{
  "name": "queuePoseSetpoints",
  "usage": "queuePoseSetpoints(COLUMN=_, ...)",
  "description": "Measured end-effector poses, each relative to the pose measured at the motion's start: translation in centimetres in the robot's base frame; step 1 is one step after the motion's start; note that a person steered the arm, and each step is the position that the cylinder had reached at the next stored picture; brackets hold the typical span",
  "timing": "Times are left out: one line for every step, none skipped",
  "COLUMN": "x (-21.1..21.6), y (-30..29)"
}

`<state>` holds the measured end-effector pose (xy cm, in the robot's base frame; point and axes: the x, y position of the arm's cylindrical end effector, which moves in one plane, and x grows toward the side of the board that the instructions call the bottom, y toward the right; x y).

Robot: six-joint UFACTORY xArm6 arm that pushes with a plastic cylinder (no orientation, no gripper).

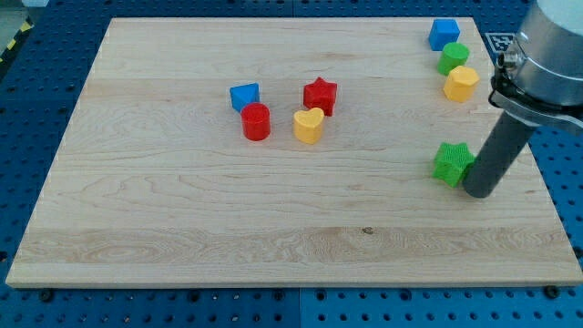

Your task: Push the green star below the yellow heart

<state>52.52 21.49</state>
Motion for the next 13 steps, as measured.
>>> queuePoseSetpoints(x=1.0, y=2.3)
queuePoseSetpoints(x=0.4, y=2.7)
queuePoseSetpoints(x=-0.3, y=2.9)
queuePoseSetpoints(x=-1.7, y=2.9)
queuePoseSetpoints(x=-2.5, y=2.8)
queuePoseSetpoints(x=-2.5, y=2.1)
queuePoseSetpoints(x=-2.5, y=0.0)
queuePoseSetpoints(x=-2.5, y=-2.0)
queuePoseSetpoints(x=-2.5, y=-3.3)
queuePoseSetpoints(x=-2.7, y=-2.2)
queuePoseSetpoints(x=-4.0, y=-1.6)
queuePoseSetpoints(x=-4.2, y=-1.8)
queuePoseSetpoints(x=-4.2, y=-3.2)
